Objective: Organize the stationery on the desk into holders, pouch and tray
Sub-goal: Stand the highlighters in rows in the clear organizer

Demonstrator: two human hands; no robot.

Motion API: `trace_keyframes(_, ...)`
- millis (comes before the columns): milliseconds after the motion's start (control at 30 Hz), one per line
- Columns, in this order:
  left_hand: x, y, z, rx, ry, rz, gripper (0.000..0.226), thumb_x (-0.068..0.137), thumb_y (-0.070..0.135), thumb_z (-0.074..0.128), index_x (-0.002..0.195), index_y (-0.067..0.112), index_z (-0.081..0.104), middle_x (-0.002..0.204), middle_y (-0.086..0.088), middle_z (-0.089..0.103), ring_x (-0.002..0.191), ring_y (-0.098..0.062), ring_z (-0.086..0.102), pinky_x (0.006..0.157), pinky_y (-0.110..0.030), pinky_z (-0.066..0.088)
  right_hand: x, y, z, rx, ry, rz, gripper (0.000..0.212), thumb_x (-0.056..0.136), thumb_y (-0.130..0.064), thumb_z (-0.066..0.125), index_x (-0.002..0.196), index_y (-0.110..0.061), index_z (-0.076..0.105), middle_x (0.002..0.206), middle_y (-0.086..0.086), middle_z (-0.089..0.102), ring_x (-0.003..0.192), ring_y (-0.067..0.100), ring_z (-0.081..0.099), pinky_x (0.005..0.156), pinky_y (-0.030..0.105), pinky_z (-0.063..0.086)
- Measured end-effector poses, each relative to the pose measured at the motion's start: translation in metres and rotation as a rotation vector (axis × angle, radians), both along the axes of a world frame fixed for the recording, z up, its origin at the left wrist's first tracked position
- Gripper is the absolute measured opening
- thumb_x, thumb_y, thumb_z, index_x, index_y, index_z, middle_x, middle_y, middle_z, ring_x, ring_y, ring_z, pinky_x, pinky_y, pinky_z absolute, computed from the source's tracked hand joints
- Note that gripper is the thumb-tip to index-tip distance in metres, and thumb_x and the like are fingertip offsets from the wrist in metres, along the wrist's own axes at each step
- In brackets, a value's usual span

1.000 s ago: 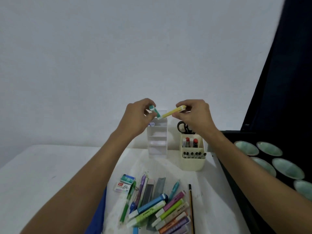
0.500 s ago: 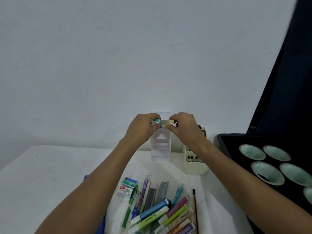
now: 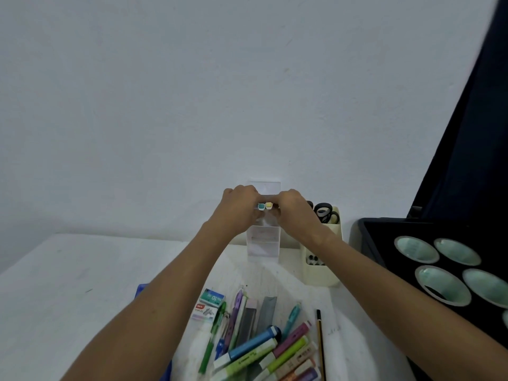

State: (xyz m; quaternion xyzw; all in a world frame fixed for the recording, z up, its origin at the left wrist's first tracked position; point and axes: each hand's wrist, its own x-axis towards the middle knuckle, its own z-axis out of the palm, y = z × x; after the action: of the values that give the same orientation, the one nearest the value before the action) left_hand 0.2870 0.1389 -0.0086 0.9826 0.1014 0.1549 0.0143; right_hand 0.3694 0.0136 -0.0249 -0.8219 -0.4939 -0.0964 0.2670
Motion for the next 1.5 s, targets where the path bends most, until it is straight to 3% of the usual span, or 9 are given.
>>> trace_keyframes(267,0.003,0.0,-0.012,0.045,-0.107,0.041,0.027,0.093,0.03,0.057,0.119,0.035,0.064,0.111,-0.005,0.048,0.104,-0.025,0.043,0.082,-0.031,0.032,0.0,-0.001,-0.002,0.005,-0.005,0.007,0.033,0.09,-0.009,0.054,0.112,-0.029,0.069,0.077,0.006,0.067,0.077,0.024,0.047,0.076,0.033,0.043)
trace_keyframes(467,0.002,-0.002,-0.022,-0.242,-0.188,0.013,0.027,0.088,0.014,0.065,0.114,0.021,0.069,0.102,-0.005,0.037,0.088,-0.024,0.049,0.072,-0.024,0.041,-0.002,-0.004,-0.001,-0.019,-0.063,0.003,0.034,0.093,-0.009,0.05,0.119,-0.024,0.066,0.084,0.011,0.068,0.084,0.03,0.054,0.07,0.022,0.029)
trace_keyframes(667,0.009,0.002,-0.029,-0.154,-0.201,0.011,0.025,0.087,0.013,0.065,0.111,0.02,0.07,0.099,-0.008,0.043,0.086,-0.022,0.046,0.07,-0.029,0.048,0.005,0.008,-0.012,-0.073,-0.087,-0.082,0.037,0.089,-0.004,0.052,0.118,-0.023,0.065,0.081,0.011,0.063,0.082,0.02,0.043,0.064,0.03,0.042)
trace_keyframes(833,0.016,0.001,-0.028,-0.142,-0.195,0.069,0.02,0.087,0.021,0.067,0.106,0.019,0.071,0.099,-0.007,0.046,0.088,-0.021,0.046,0.068,-0.034,0.052,0.01,0.01,-0.018,-0.075,-0.186,-0.109,0.042,0.086,-0.004,0.057,0.12,-0.028,0.062,0.082,0.008,0.065,0.077,0.019,0.038,0.059,0.029,0.03)
trace_keyframes(933,0.019,0.003,-0.029,-0.138,-0.174,0.064,0.021,0.087,0.024,0.065,0.107,0.019,0.07,0.098,-0.007,0.046,0.089,-0.02,0.045,0.068,-0.033,0.051,0.011,0.007,-0.02,-0.048,-0.232,-0.069,0.04,0.088,-0.006,0.058,0.123,-0.026,0.06,0.095,0.005,0.071,0.079,0.023,0.043,0.061,0.034,0.038)
trace_keyframes(1100,0.007,0.001,-0.031,-0.186,-0.148,0.008,0.05,0.078,0.023,0.076,0.124,0.02,0.058,0.114,-0.006,0.048,0.1,-0.021,0.051,0.083,-0.035,0.053,0.01,0.001,-0.024,-0.09,-0.229,-0.061,0.045,0.088,-0.011,0.062,0.132,-0.013,0.051,0.127,0.006,0.061,0.102,0.027,0.052,0.081,0.037,0.049)
trace_keyframes(1300,-0.03,0.001,-0.028,-0.151,-0.195,0.035,0.061,0.081,0.021,0.072,0.137,0.019,0.047,0.147,-0.01,0.033,0.117,-0.028,0.054,0.093,-0.037,0.051,-0.014,-0.02,-0.015,-0.001,-0.234,-0.037,0.05,0.087,-0.007,0.062,0.135,-0.004,0.046,0.134,0.012,0.053,0.113,0.03,0.054,0.092,0.038,0.05)
trace_keyframes(1400,-0.056,-0.002,-0.028,-0.248,-0.185,0.062,0.054,0.086,0.017,0.064,0.138,0.016,0.047,0.138,-0.01,0.045,0.112,-0.026,0.057,0.092,-0.034,0.048,-0.027,-0.032,-0.011,0.018,-0.135,0.008,0.044,0.087,-0.01,0.061,0.13,-0.006,0.053,0.129,0.01,0.056,0.114,0.027,0.055,0.095,0.035,0.047)
trace_keyframes(1500,-0.082,-0.006,-0.037,-0.308,0.005,0.103,0.041,0.088,0.018,0.061,0.129,0.017,0.057,0.117,-0.007,0.062,0.093,-0.02,0.059,0.085,-0.027,0.045,-0.044,-0.046,-0.017,-0.197,0.048,0.089,0.037,0.09,-0.018,0.062,0.126,-0.011,0.059,0.123,0.005,0.062,0.102,0.015,0.058,0.089,0.021,0.041)
